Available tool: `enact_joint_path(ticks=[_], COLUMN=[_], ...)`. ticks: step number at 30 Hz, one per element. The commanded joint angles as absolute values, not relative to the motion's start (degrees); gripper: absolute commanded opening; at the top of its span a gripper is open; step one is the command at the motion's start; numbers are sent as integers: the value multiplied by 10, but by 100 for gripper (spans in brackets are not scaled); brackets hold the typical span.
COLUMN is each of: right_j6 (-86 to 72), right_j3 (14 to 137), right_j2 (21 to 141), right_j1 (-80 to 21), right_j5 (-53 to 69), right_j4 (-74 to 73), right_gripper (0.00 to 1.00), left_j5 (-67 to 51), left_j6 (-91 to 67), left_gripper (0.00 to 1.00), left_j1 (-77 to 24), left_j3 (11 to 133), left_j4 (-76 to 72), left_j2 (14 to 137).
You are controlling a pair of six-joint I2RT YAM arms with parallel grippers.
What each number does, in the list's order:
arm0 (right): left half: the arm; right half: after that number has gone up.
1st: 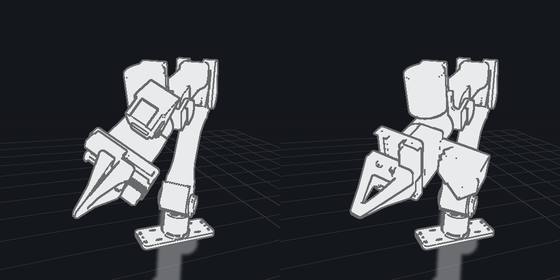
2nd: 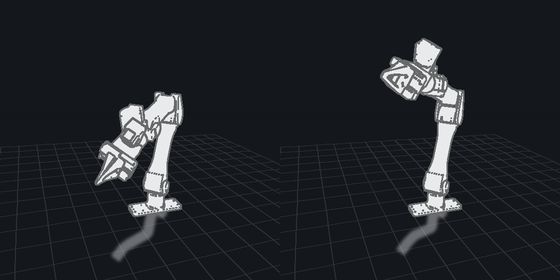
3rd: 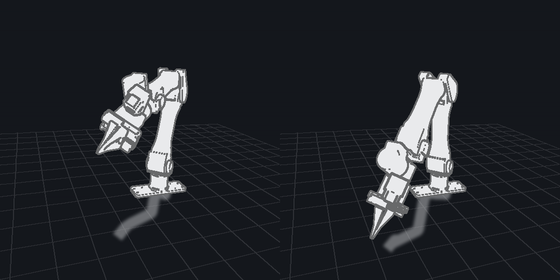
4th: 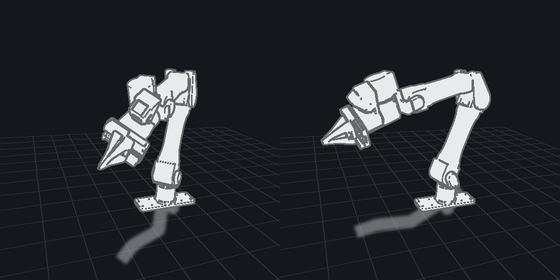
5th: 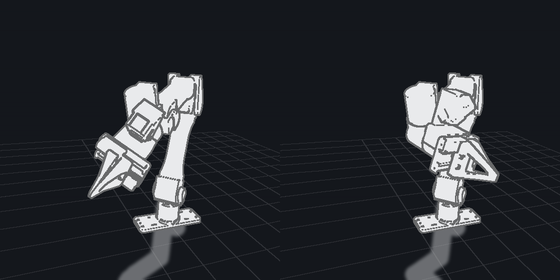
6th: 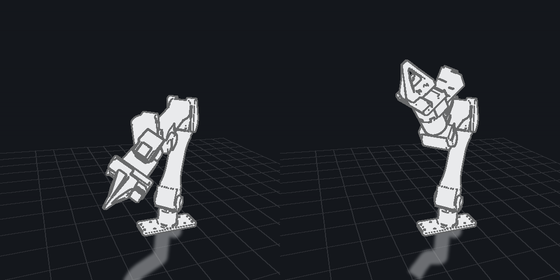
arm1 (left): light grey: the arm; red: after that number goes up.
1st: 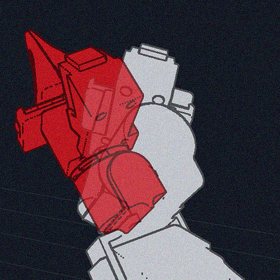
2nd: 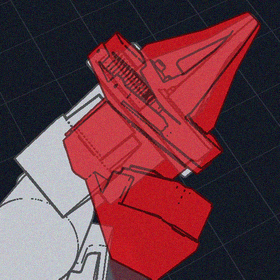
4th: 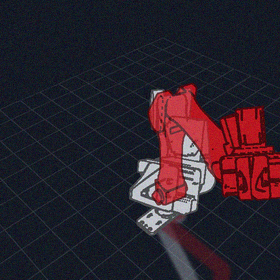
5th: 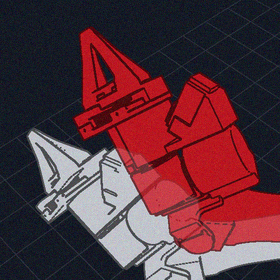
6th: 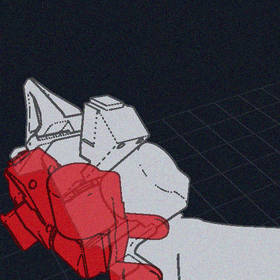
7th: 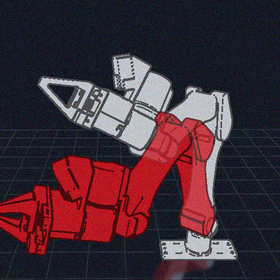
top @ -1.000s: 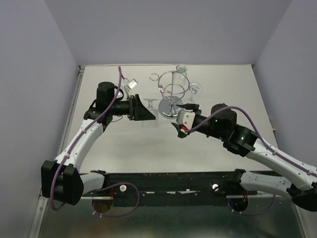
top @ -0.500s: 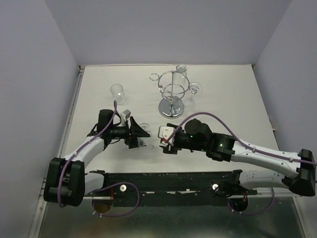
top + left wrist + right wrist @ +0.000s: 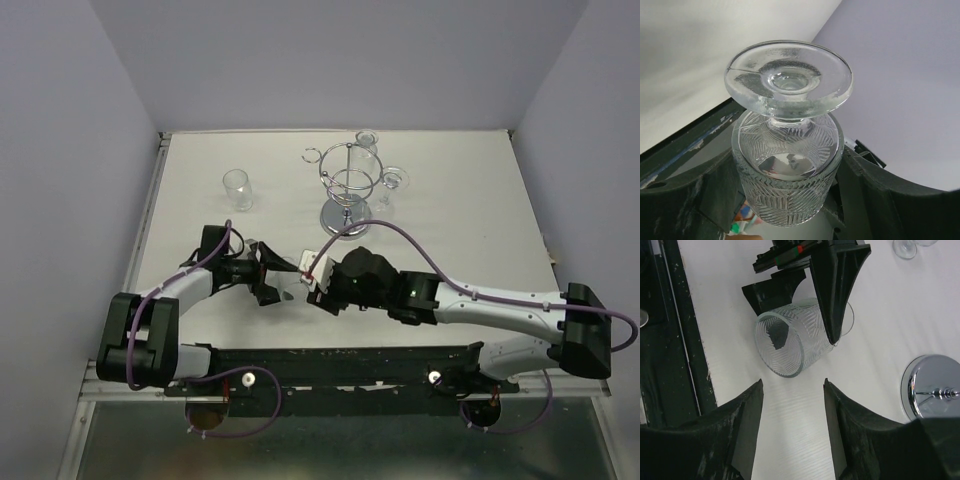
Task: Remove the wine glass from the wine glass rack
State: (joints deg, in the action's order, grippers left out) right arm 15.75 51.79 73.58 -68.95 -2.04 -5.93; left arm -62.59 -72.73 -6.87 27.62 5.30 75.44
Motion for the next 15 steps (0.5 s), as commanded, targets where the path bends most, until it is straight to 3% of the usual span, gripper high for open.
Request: enact_joint_path(ticks=[1,8,15], right_j6=[85,37,-18], right_j3=[552,582,610], right_j2=[773,823,880], right_j1=[-693,-679,-662], right_j5=[-52,-57,-132], right_j4=[-40,-36,-36], right_gripper=[58,55,46], left_j5=[-622,-612,-608], left_j6=[-791,-828,-849], left_gripper=[0,0,0], left_j1=[-70,-77,-76], left_j3=[307,310,317], left_j4=[111,150,153], left_j2=[766,765,762])
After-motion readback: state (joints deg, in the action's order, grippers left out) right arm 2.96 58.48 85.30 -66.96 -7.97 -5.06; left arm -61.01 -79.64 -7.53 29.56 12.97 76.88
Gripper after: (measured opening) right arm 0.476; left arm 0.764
